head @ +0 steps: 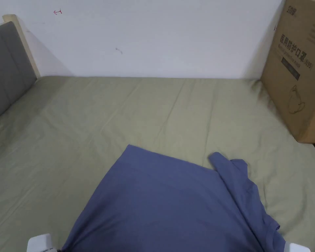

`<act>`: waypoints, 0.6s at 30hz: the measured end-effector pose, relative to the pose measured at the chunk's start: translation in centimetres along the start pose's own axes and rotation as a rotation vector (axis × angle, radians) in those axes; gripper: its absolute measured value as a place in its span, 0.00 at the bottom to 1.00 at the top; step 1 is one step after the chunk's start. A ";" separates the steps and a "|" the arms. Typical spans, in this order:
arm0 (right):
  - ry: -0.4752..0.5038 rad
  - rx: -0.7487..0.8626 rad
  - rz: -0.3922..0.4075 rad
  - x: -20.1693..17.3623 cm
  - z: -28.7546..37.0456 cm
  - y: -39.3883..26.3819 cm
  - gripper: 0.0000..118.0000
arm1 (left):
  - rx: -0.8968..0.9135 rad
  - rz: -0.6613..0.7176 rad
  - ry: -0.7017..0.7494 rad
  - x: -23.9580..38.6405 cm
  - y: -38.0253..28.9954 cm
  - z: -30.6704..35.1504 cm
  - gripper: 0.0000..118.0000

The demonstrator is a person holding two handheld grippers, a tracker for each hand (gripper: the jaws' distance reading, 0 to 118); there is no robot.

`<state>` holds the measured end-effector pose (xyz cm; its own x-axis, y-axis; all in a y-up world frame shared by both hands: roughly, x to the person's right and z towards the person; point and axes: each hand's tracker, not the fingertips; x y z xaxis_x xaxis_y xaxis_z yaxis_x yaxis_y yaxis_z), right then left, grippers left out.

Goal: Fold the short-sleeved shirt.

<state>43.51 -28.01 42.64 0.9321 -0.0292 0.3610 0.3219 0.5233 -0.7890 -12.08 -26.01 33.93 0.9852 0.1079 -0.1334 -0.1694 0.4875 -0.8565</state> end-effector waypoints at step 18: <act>0.057 0.674 0.072 -2.9 20.2 10.5 0.66 | 0.614 -0.131 -0.243 10.1 8.9 16.8 0.86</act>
<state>40.81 -5.29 43.36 0.9605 -0.0093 0.2780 0.1021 0.9414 -0.3214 -4.13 -6.04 33.34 0.9766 0.1710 0.1302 -0.1041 0.9064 -0.4093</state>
